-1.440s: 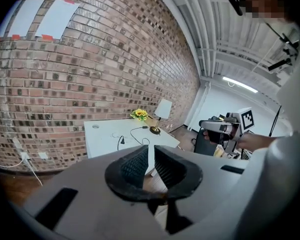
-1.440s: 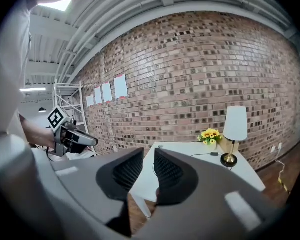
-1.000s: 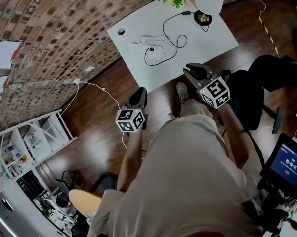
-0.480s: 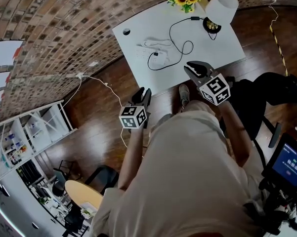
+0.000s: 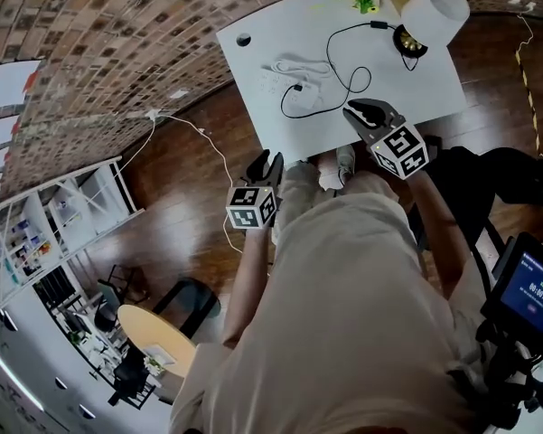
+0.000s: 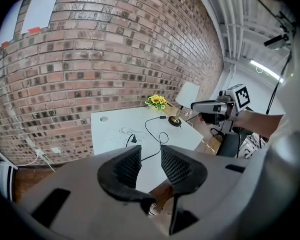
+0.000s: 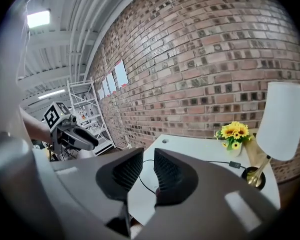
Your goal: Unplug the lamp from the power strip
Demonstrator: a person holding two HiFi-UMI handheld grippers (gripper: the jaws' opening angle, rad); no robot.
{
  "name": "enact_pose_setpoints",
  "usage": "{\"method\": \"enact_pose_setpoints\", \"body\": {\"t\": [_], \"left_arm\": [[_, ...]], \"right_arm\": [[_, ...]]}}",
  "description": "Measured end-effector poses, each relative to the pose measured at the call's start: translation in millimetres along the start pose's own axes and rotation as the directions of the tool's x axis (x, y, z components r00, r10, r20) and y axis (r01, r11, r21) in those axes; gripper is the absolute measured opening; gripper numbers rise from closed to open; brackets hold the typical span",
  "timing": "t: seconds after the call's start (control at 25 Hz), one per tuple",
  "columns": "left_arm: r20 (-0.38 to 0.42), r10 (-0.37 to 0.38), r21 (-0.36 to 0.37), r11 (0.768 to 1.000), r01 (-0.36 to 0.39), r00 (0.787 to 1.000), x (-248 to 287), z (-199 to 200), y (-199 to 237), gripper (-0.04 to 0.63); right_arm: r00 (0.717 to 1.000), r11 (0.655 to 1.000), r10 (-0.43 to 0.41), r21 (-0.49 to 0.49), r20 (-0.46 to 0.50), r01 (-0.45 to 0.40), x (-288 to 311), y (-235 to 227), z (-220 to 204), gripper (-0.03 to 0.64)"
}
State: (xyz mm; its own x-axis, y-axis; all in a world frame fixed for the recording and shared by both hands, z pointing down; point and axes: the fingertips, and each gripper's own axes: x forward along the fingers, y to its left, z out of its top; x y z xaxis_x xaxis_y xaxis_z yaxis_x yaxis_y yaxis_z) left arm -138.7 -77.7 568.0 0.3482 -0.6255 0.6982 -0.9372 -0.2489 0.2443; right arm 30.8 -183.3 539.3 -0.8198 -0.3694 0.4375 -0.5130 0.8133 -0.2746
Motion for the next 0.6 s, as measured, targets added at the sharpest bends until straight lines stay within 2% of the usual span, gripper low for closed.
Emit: {"method": "enact_pose_setpoints", "body": {"t": [0.24,0.4,0.6], "left_arm": [[-0.035,-0.021,0.063,0.998,0.024,0.999,13.4,-2.5,26.8,0.126],[-0.067,-0.052,0.1,0.993,0.058,0.996,26.6,1.5,48.6,0.126],[-0.127,-0.102,0.186,0.975,0.125,0.987,49.9,14.5,79.3,0.126]], "right_arm": [[0.999,1.0,-0.009,-0.029,-0.032,0.008,31.3,6.9,10.2,0.054],[0.998,0.998,-0.046,-0.041,-0.047,0.044,47.2,9.0,17.5,0.054],[0.994,0.995,-0.099,-0.022,-0.054,0.098,68.1,8.8,31.4,0.054]]}}
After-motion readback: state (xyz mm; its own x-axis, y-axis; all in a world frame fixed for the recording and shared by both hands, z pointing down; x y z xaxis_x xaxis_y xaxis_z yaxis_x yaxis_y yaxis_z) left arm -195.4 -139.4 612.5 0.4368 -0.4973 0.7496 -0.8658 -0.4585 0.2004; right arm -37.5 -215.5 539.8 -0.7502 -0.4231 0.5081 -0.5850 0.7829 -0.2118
